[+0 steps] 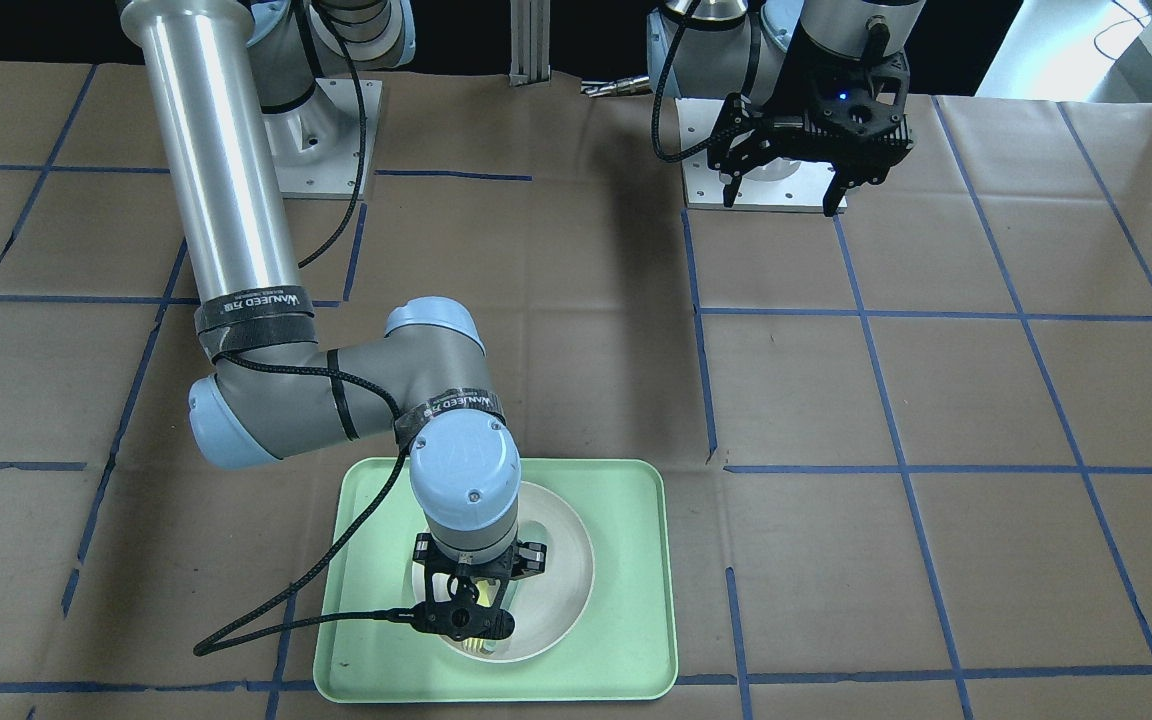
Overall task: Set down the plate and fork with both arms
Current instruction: 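Close the right gripper on the yellow fork and lift it, then move the fork beside the plate and lower it onto the tray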
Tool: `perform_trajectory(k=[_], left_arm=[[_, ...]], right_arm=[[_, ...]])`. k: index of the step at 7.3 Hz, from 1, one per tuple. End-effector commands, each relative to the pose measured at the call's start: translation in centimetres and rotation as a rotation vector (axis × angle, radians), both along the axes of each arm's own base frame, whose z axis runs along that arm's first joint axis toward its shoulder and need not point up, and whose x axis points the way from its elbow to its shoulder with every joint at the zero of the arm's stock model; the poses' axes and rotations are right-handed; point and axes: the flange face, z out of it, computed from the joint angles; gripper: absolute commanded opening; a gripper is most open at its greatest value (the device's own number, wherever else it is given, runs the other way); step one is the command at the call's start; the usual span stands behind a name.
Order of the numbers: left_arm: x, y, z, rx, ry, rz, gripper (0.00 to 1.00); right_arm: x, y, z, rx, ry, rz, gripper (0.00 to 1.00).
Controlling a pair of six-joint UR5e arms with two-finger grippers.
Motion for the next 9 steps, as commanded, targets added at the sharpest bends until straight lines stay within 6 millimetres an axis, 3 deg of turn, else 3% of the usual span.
perform_trajectory(k=[1,2,4,7,9], left_arm=[[0.0,0.0,0.0,0.000,0.000,0.000,0.99],[0.0,0.0,0.0,0.000,0.000,0.000,0.99],[0.0,0.0,0.0,0.000,0.000,0.000,0.99],[0.0,-0.1,0.0,-0.001,0.000,0.000,0.99],[0.0,-0.1,0.0,-0.003,0.002,0.000,0.99]], right_arm=[[-0.6,-0.4,4.7,0.057,0.002,-0.008,0.02],[-1.7,-0.1,6.1,0.063,0.005,0.004,0.01],[-5.7,-0.4,8.0,0.100,0.018,0.049,0.00],[-12.8,1.5,4.9,0.150,0.014,0.078,0.00],[-13.7,1.7,1.6,0.081,0.011,0.080,0.00]])
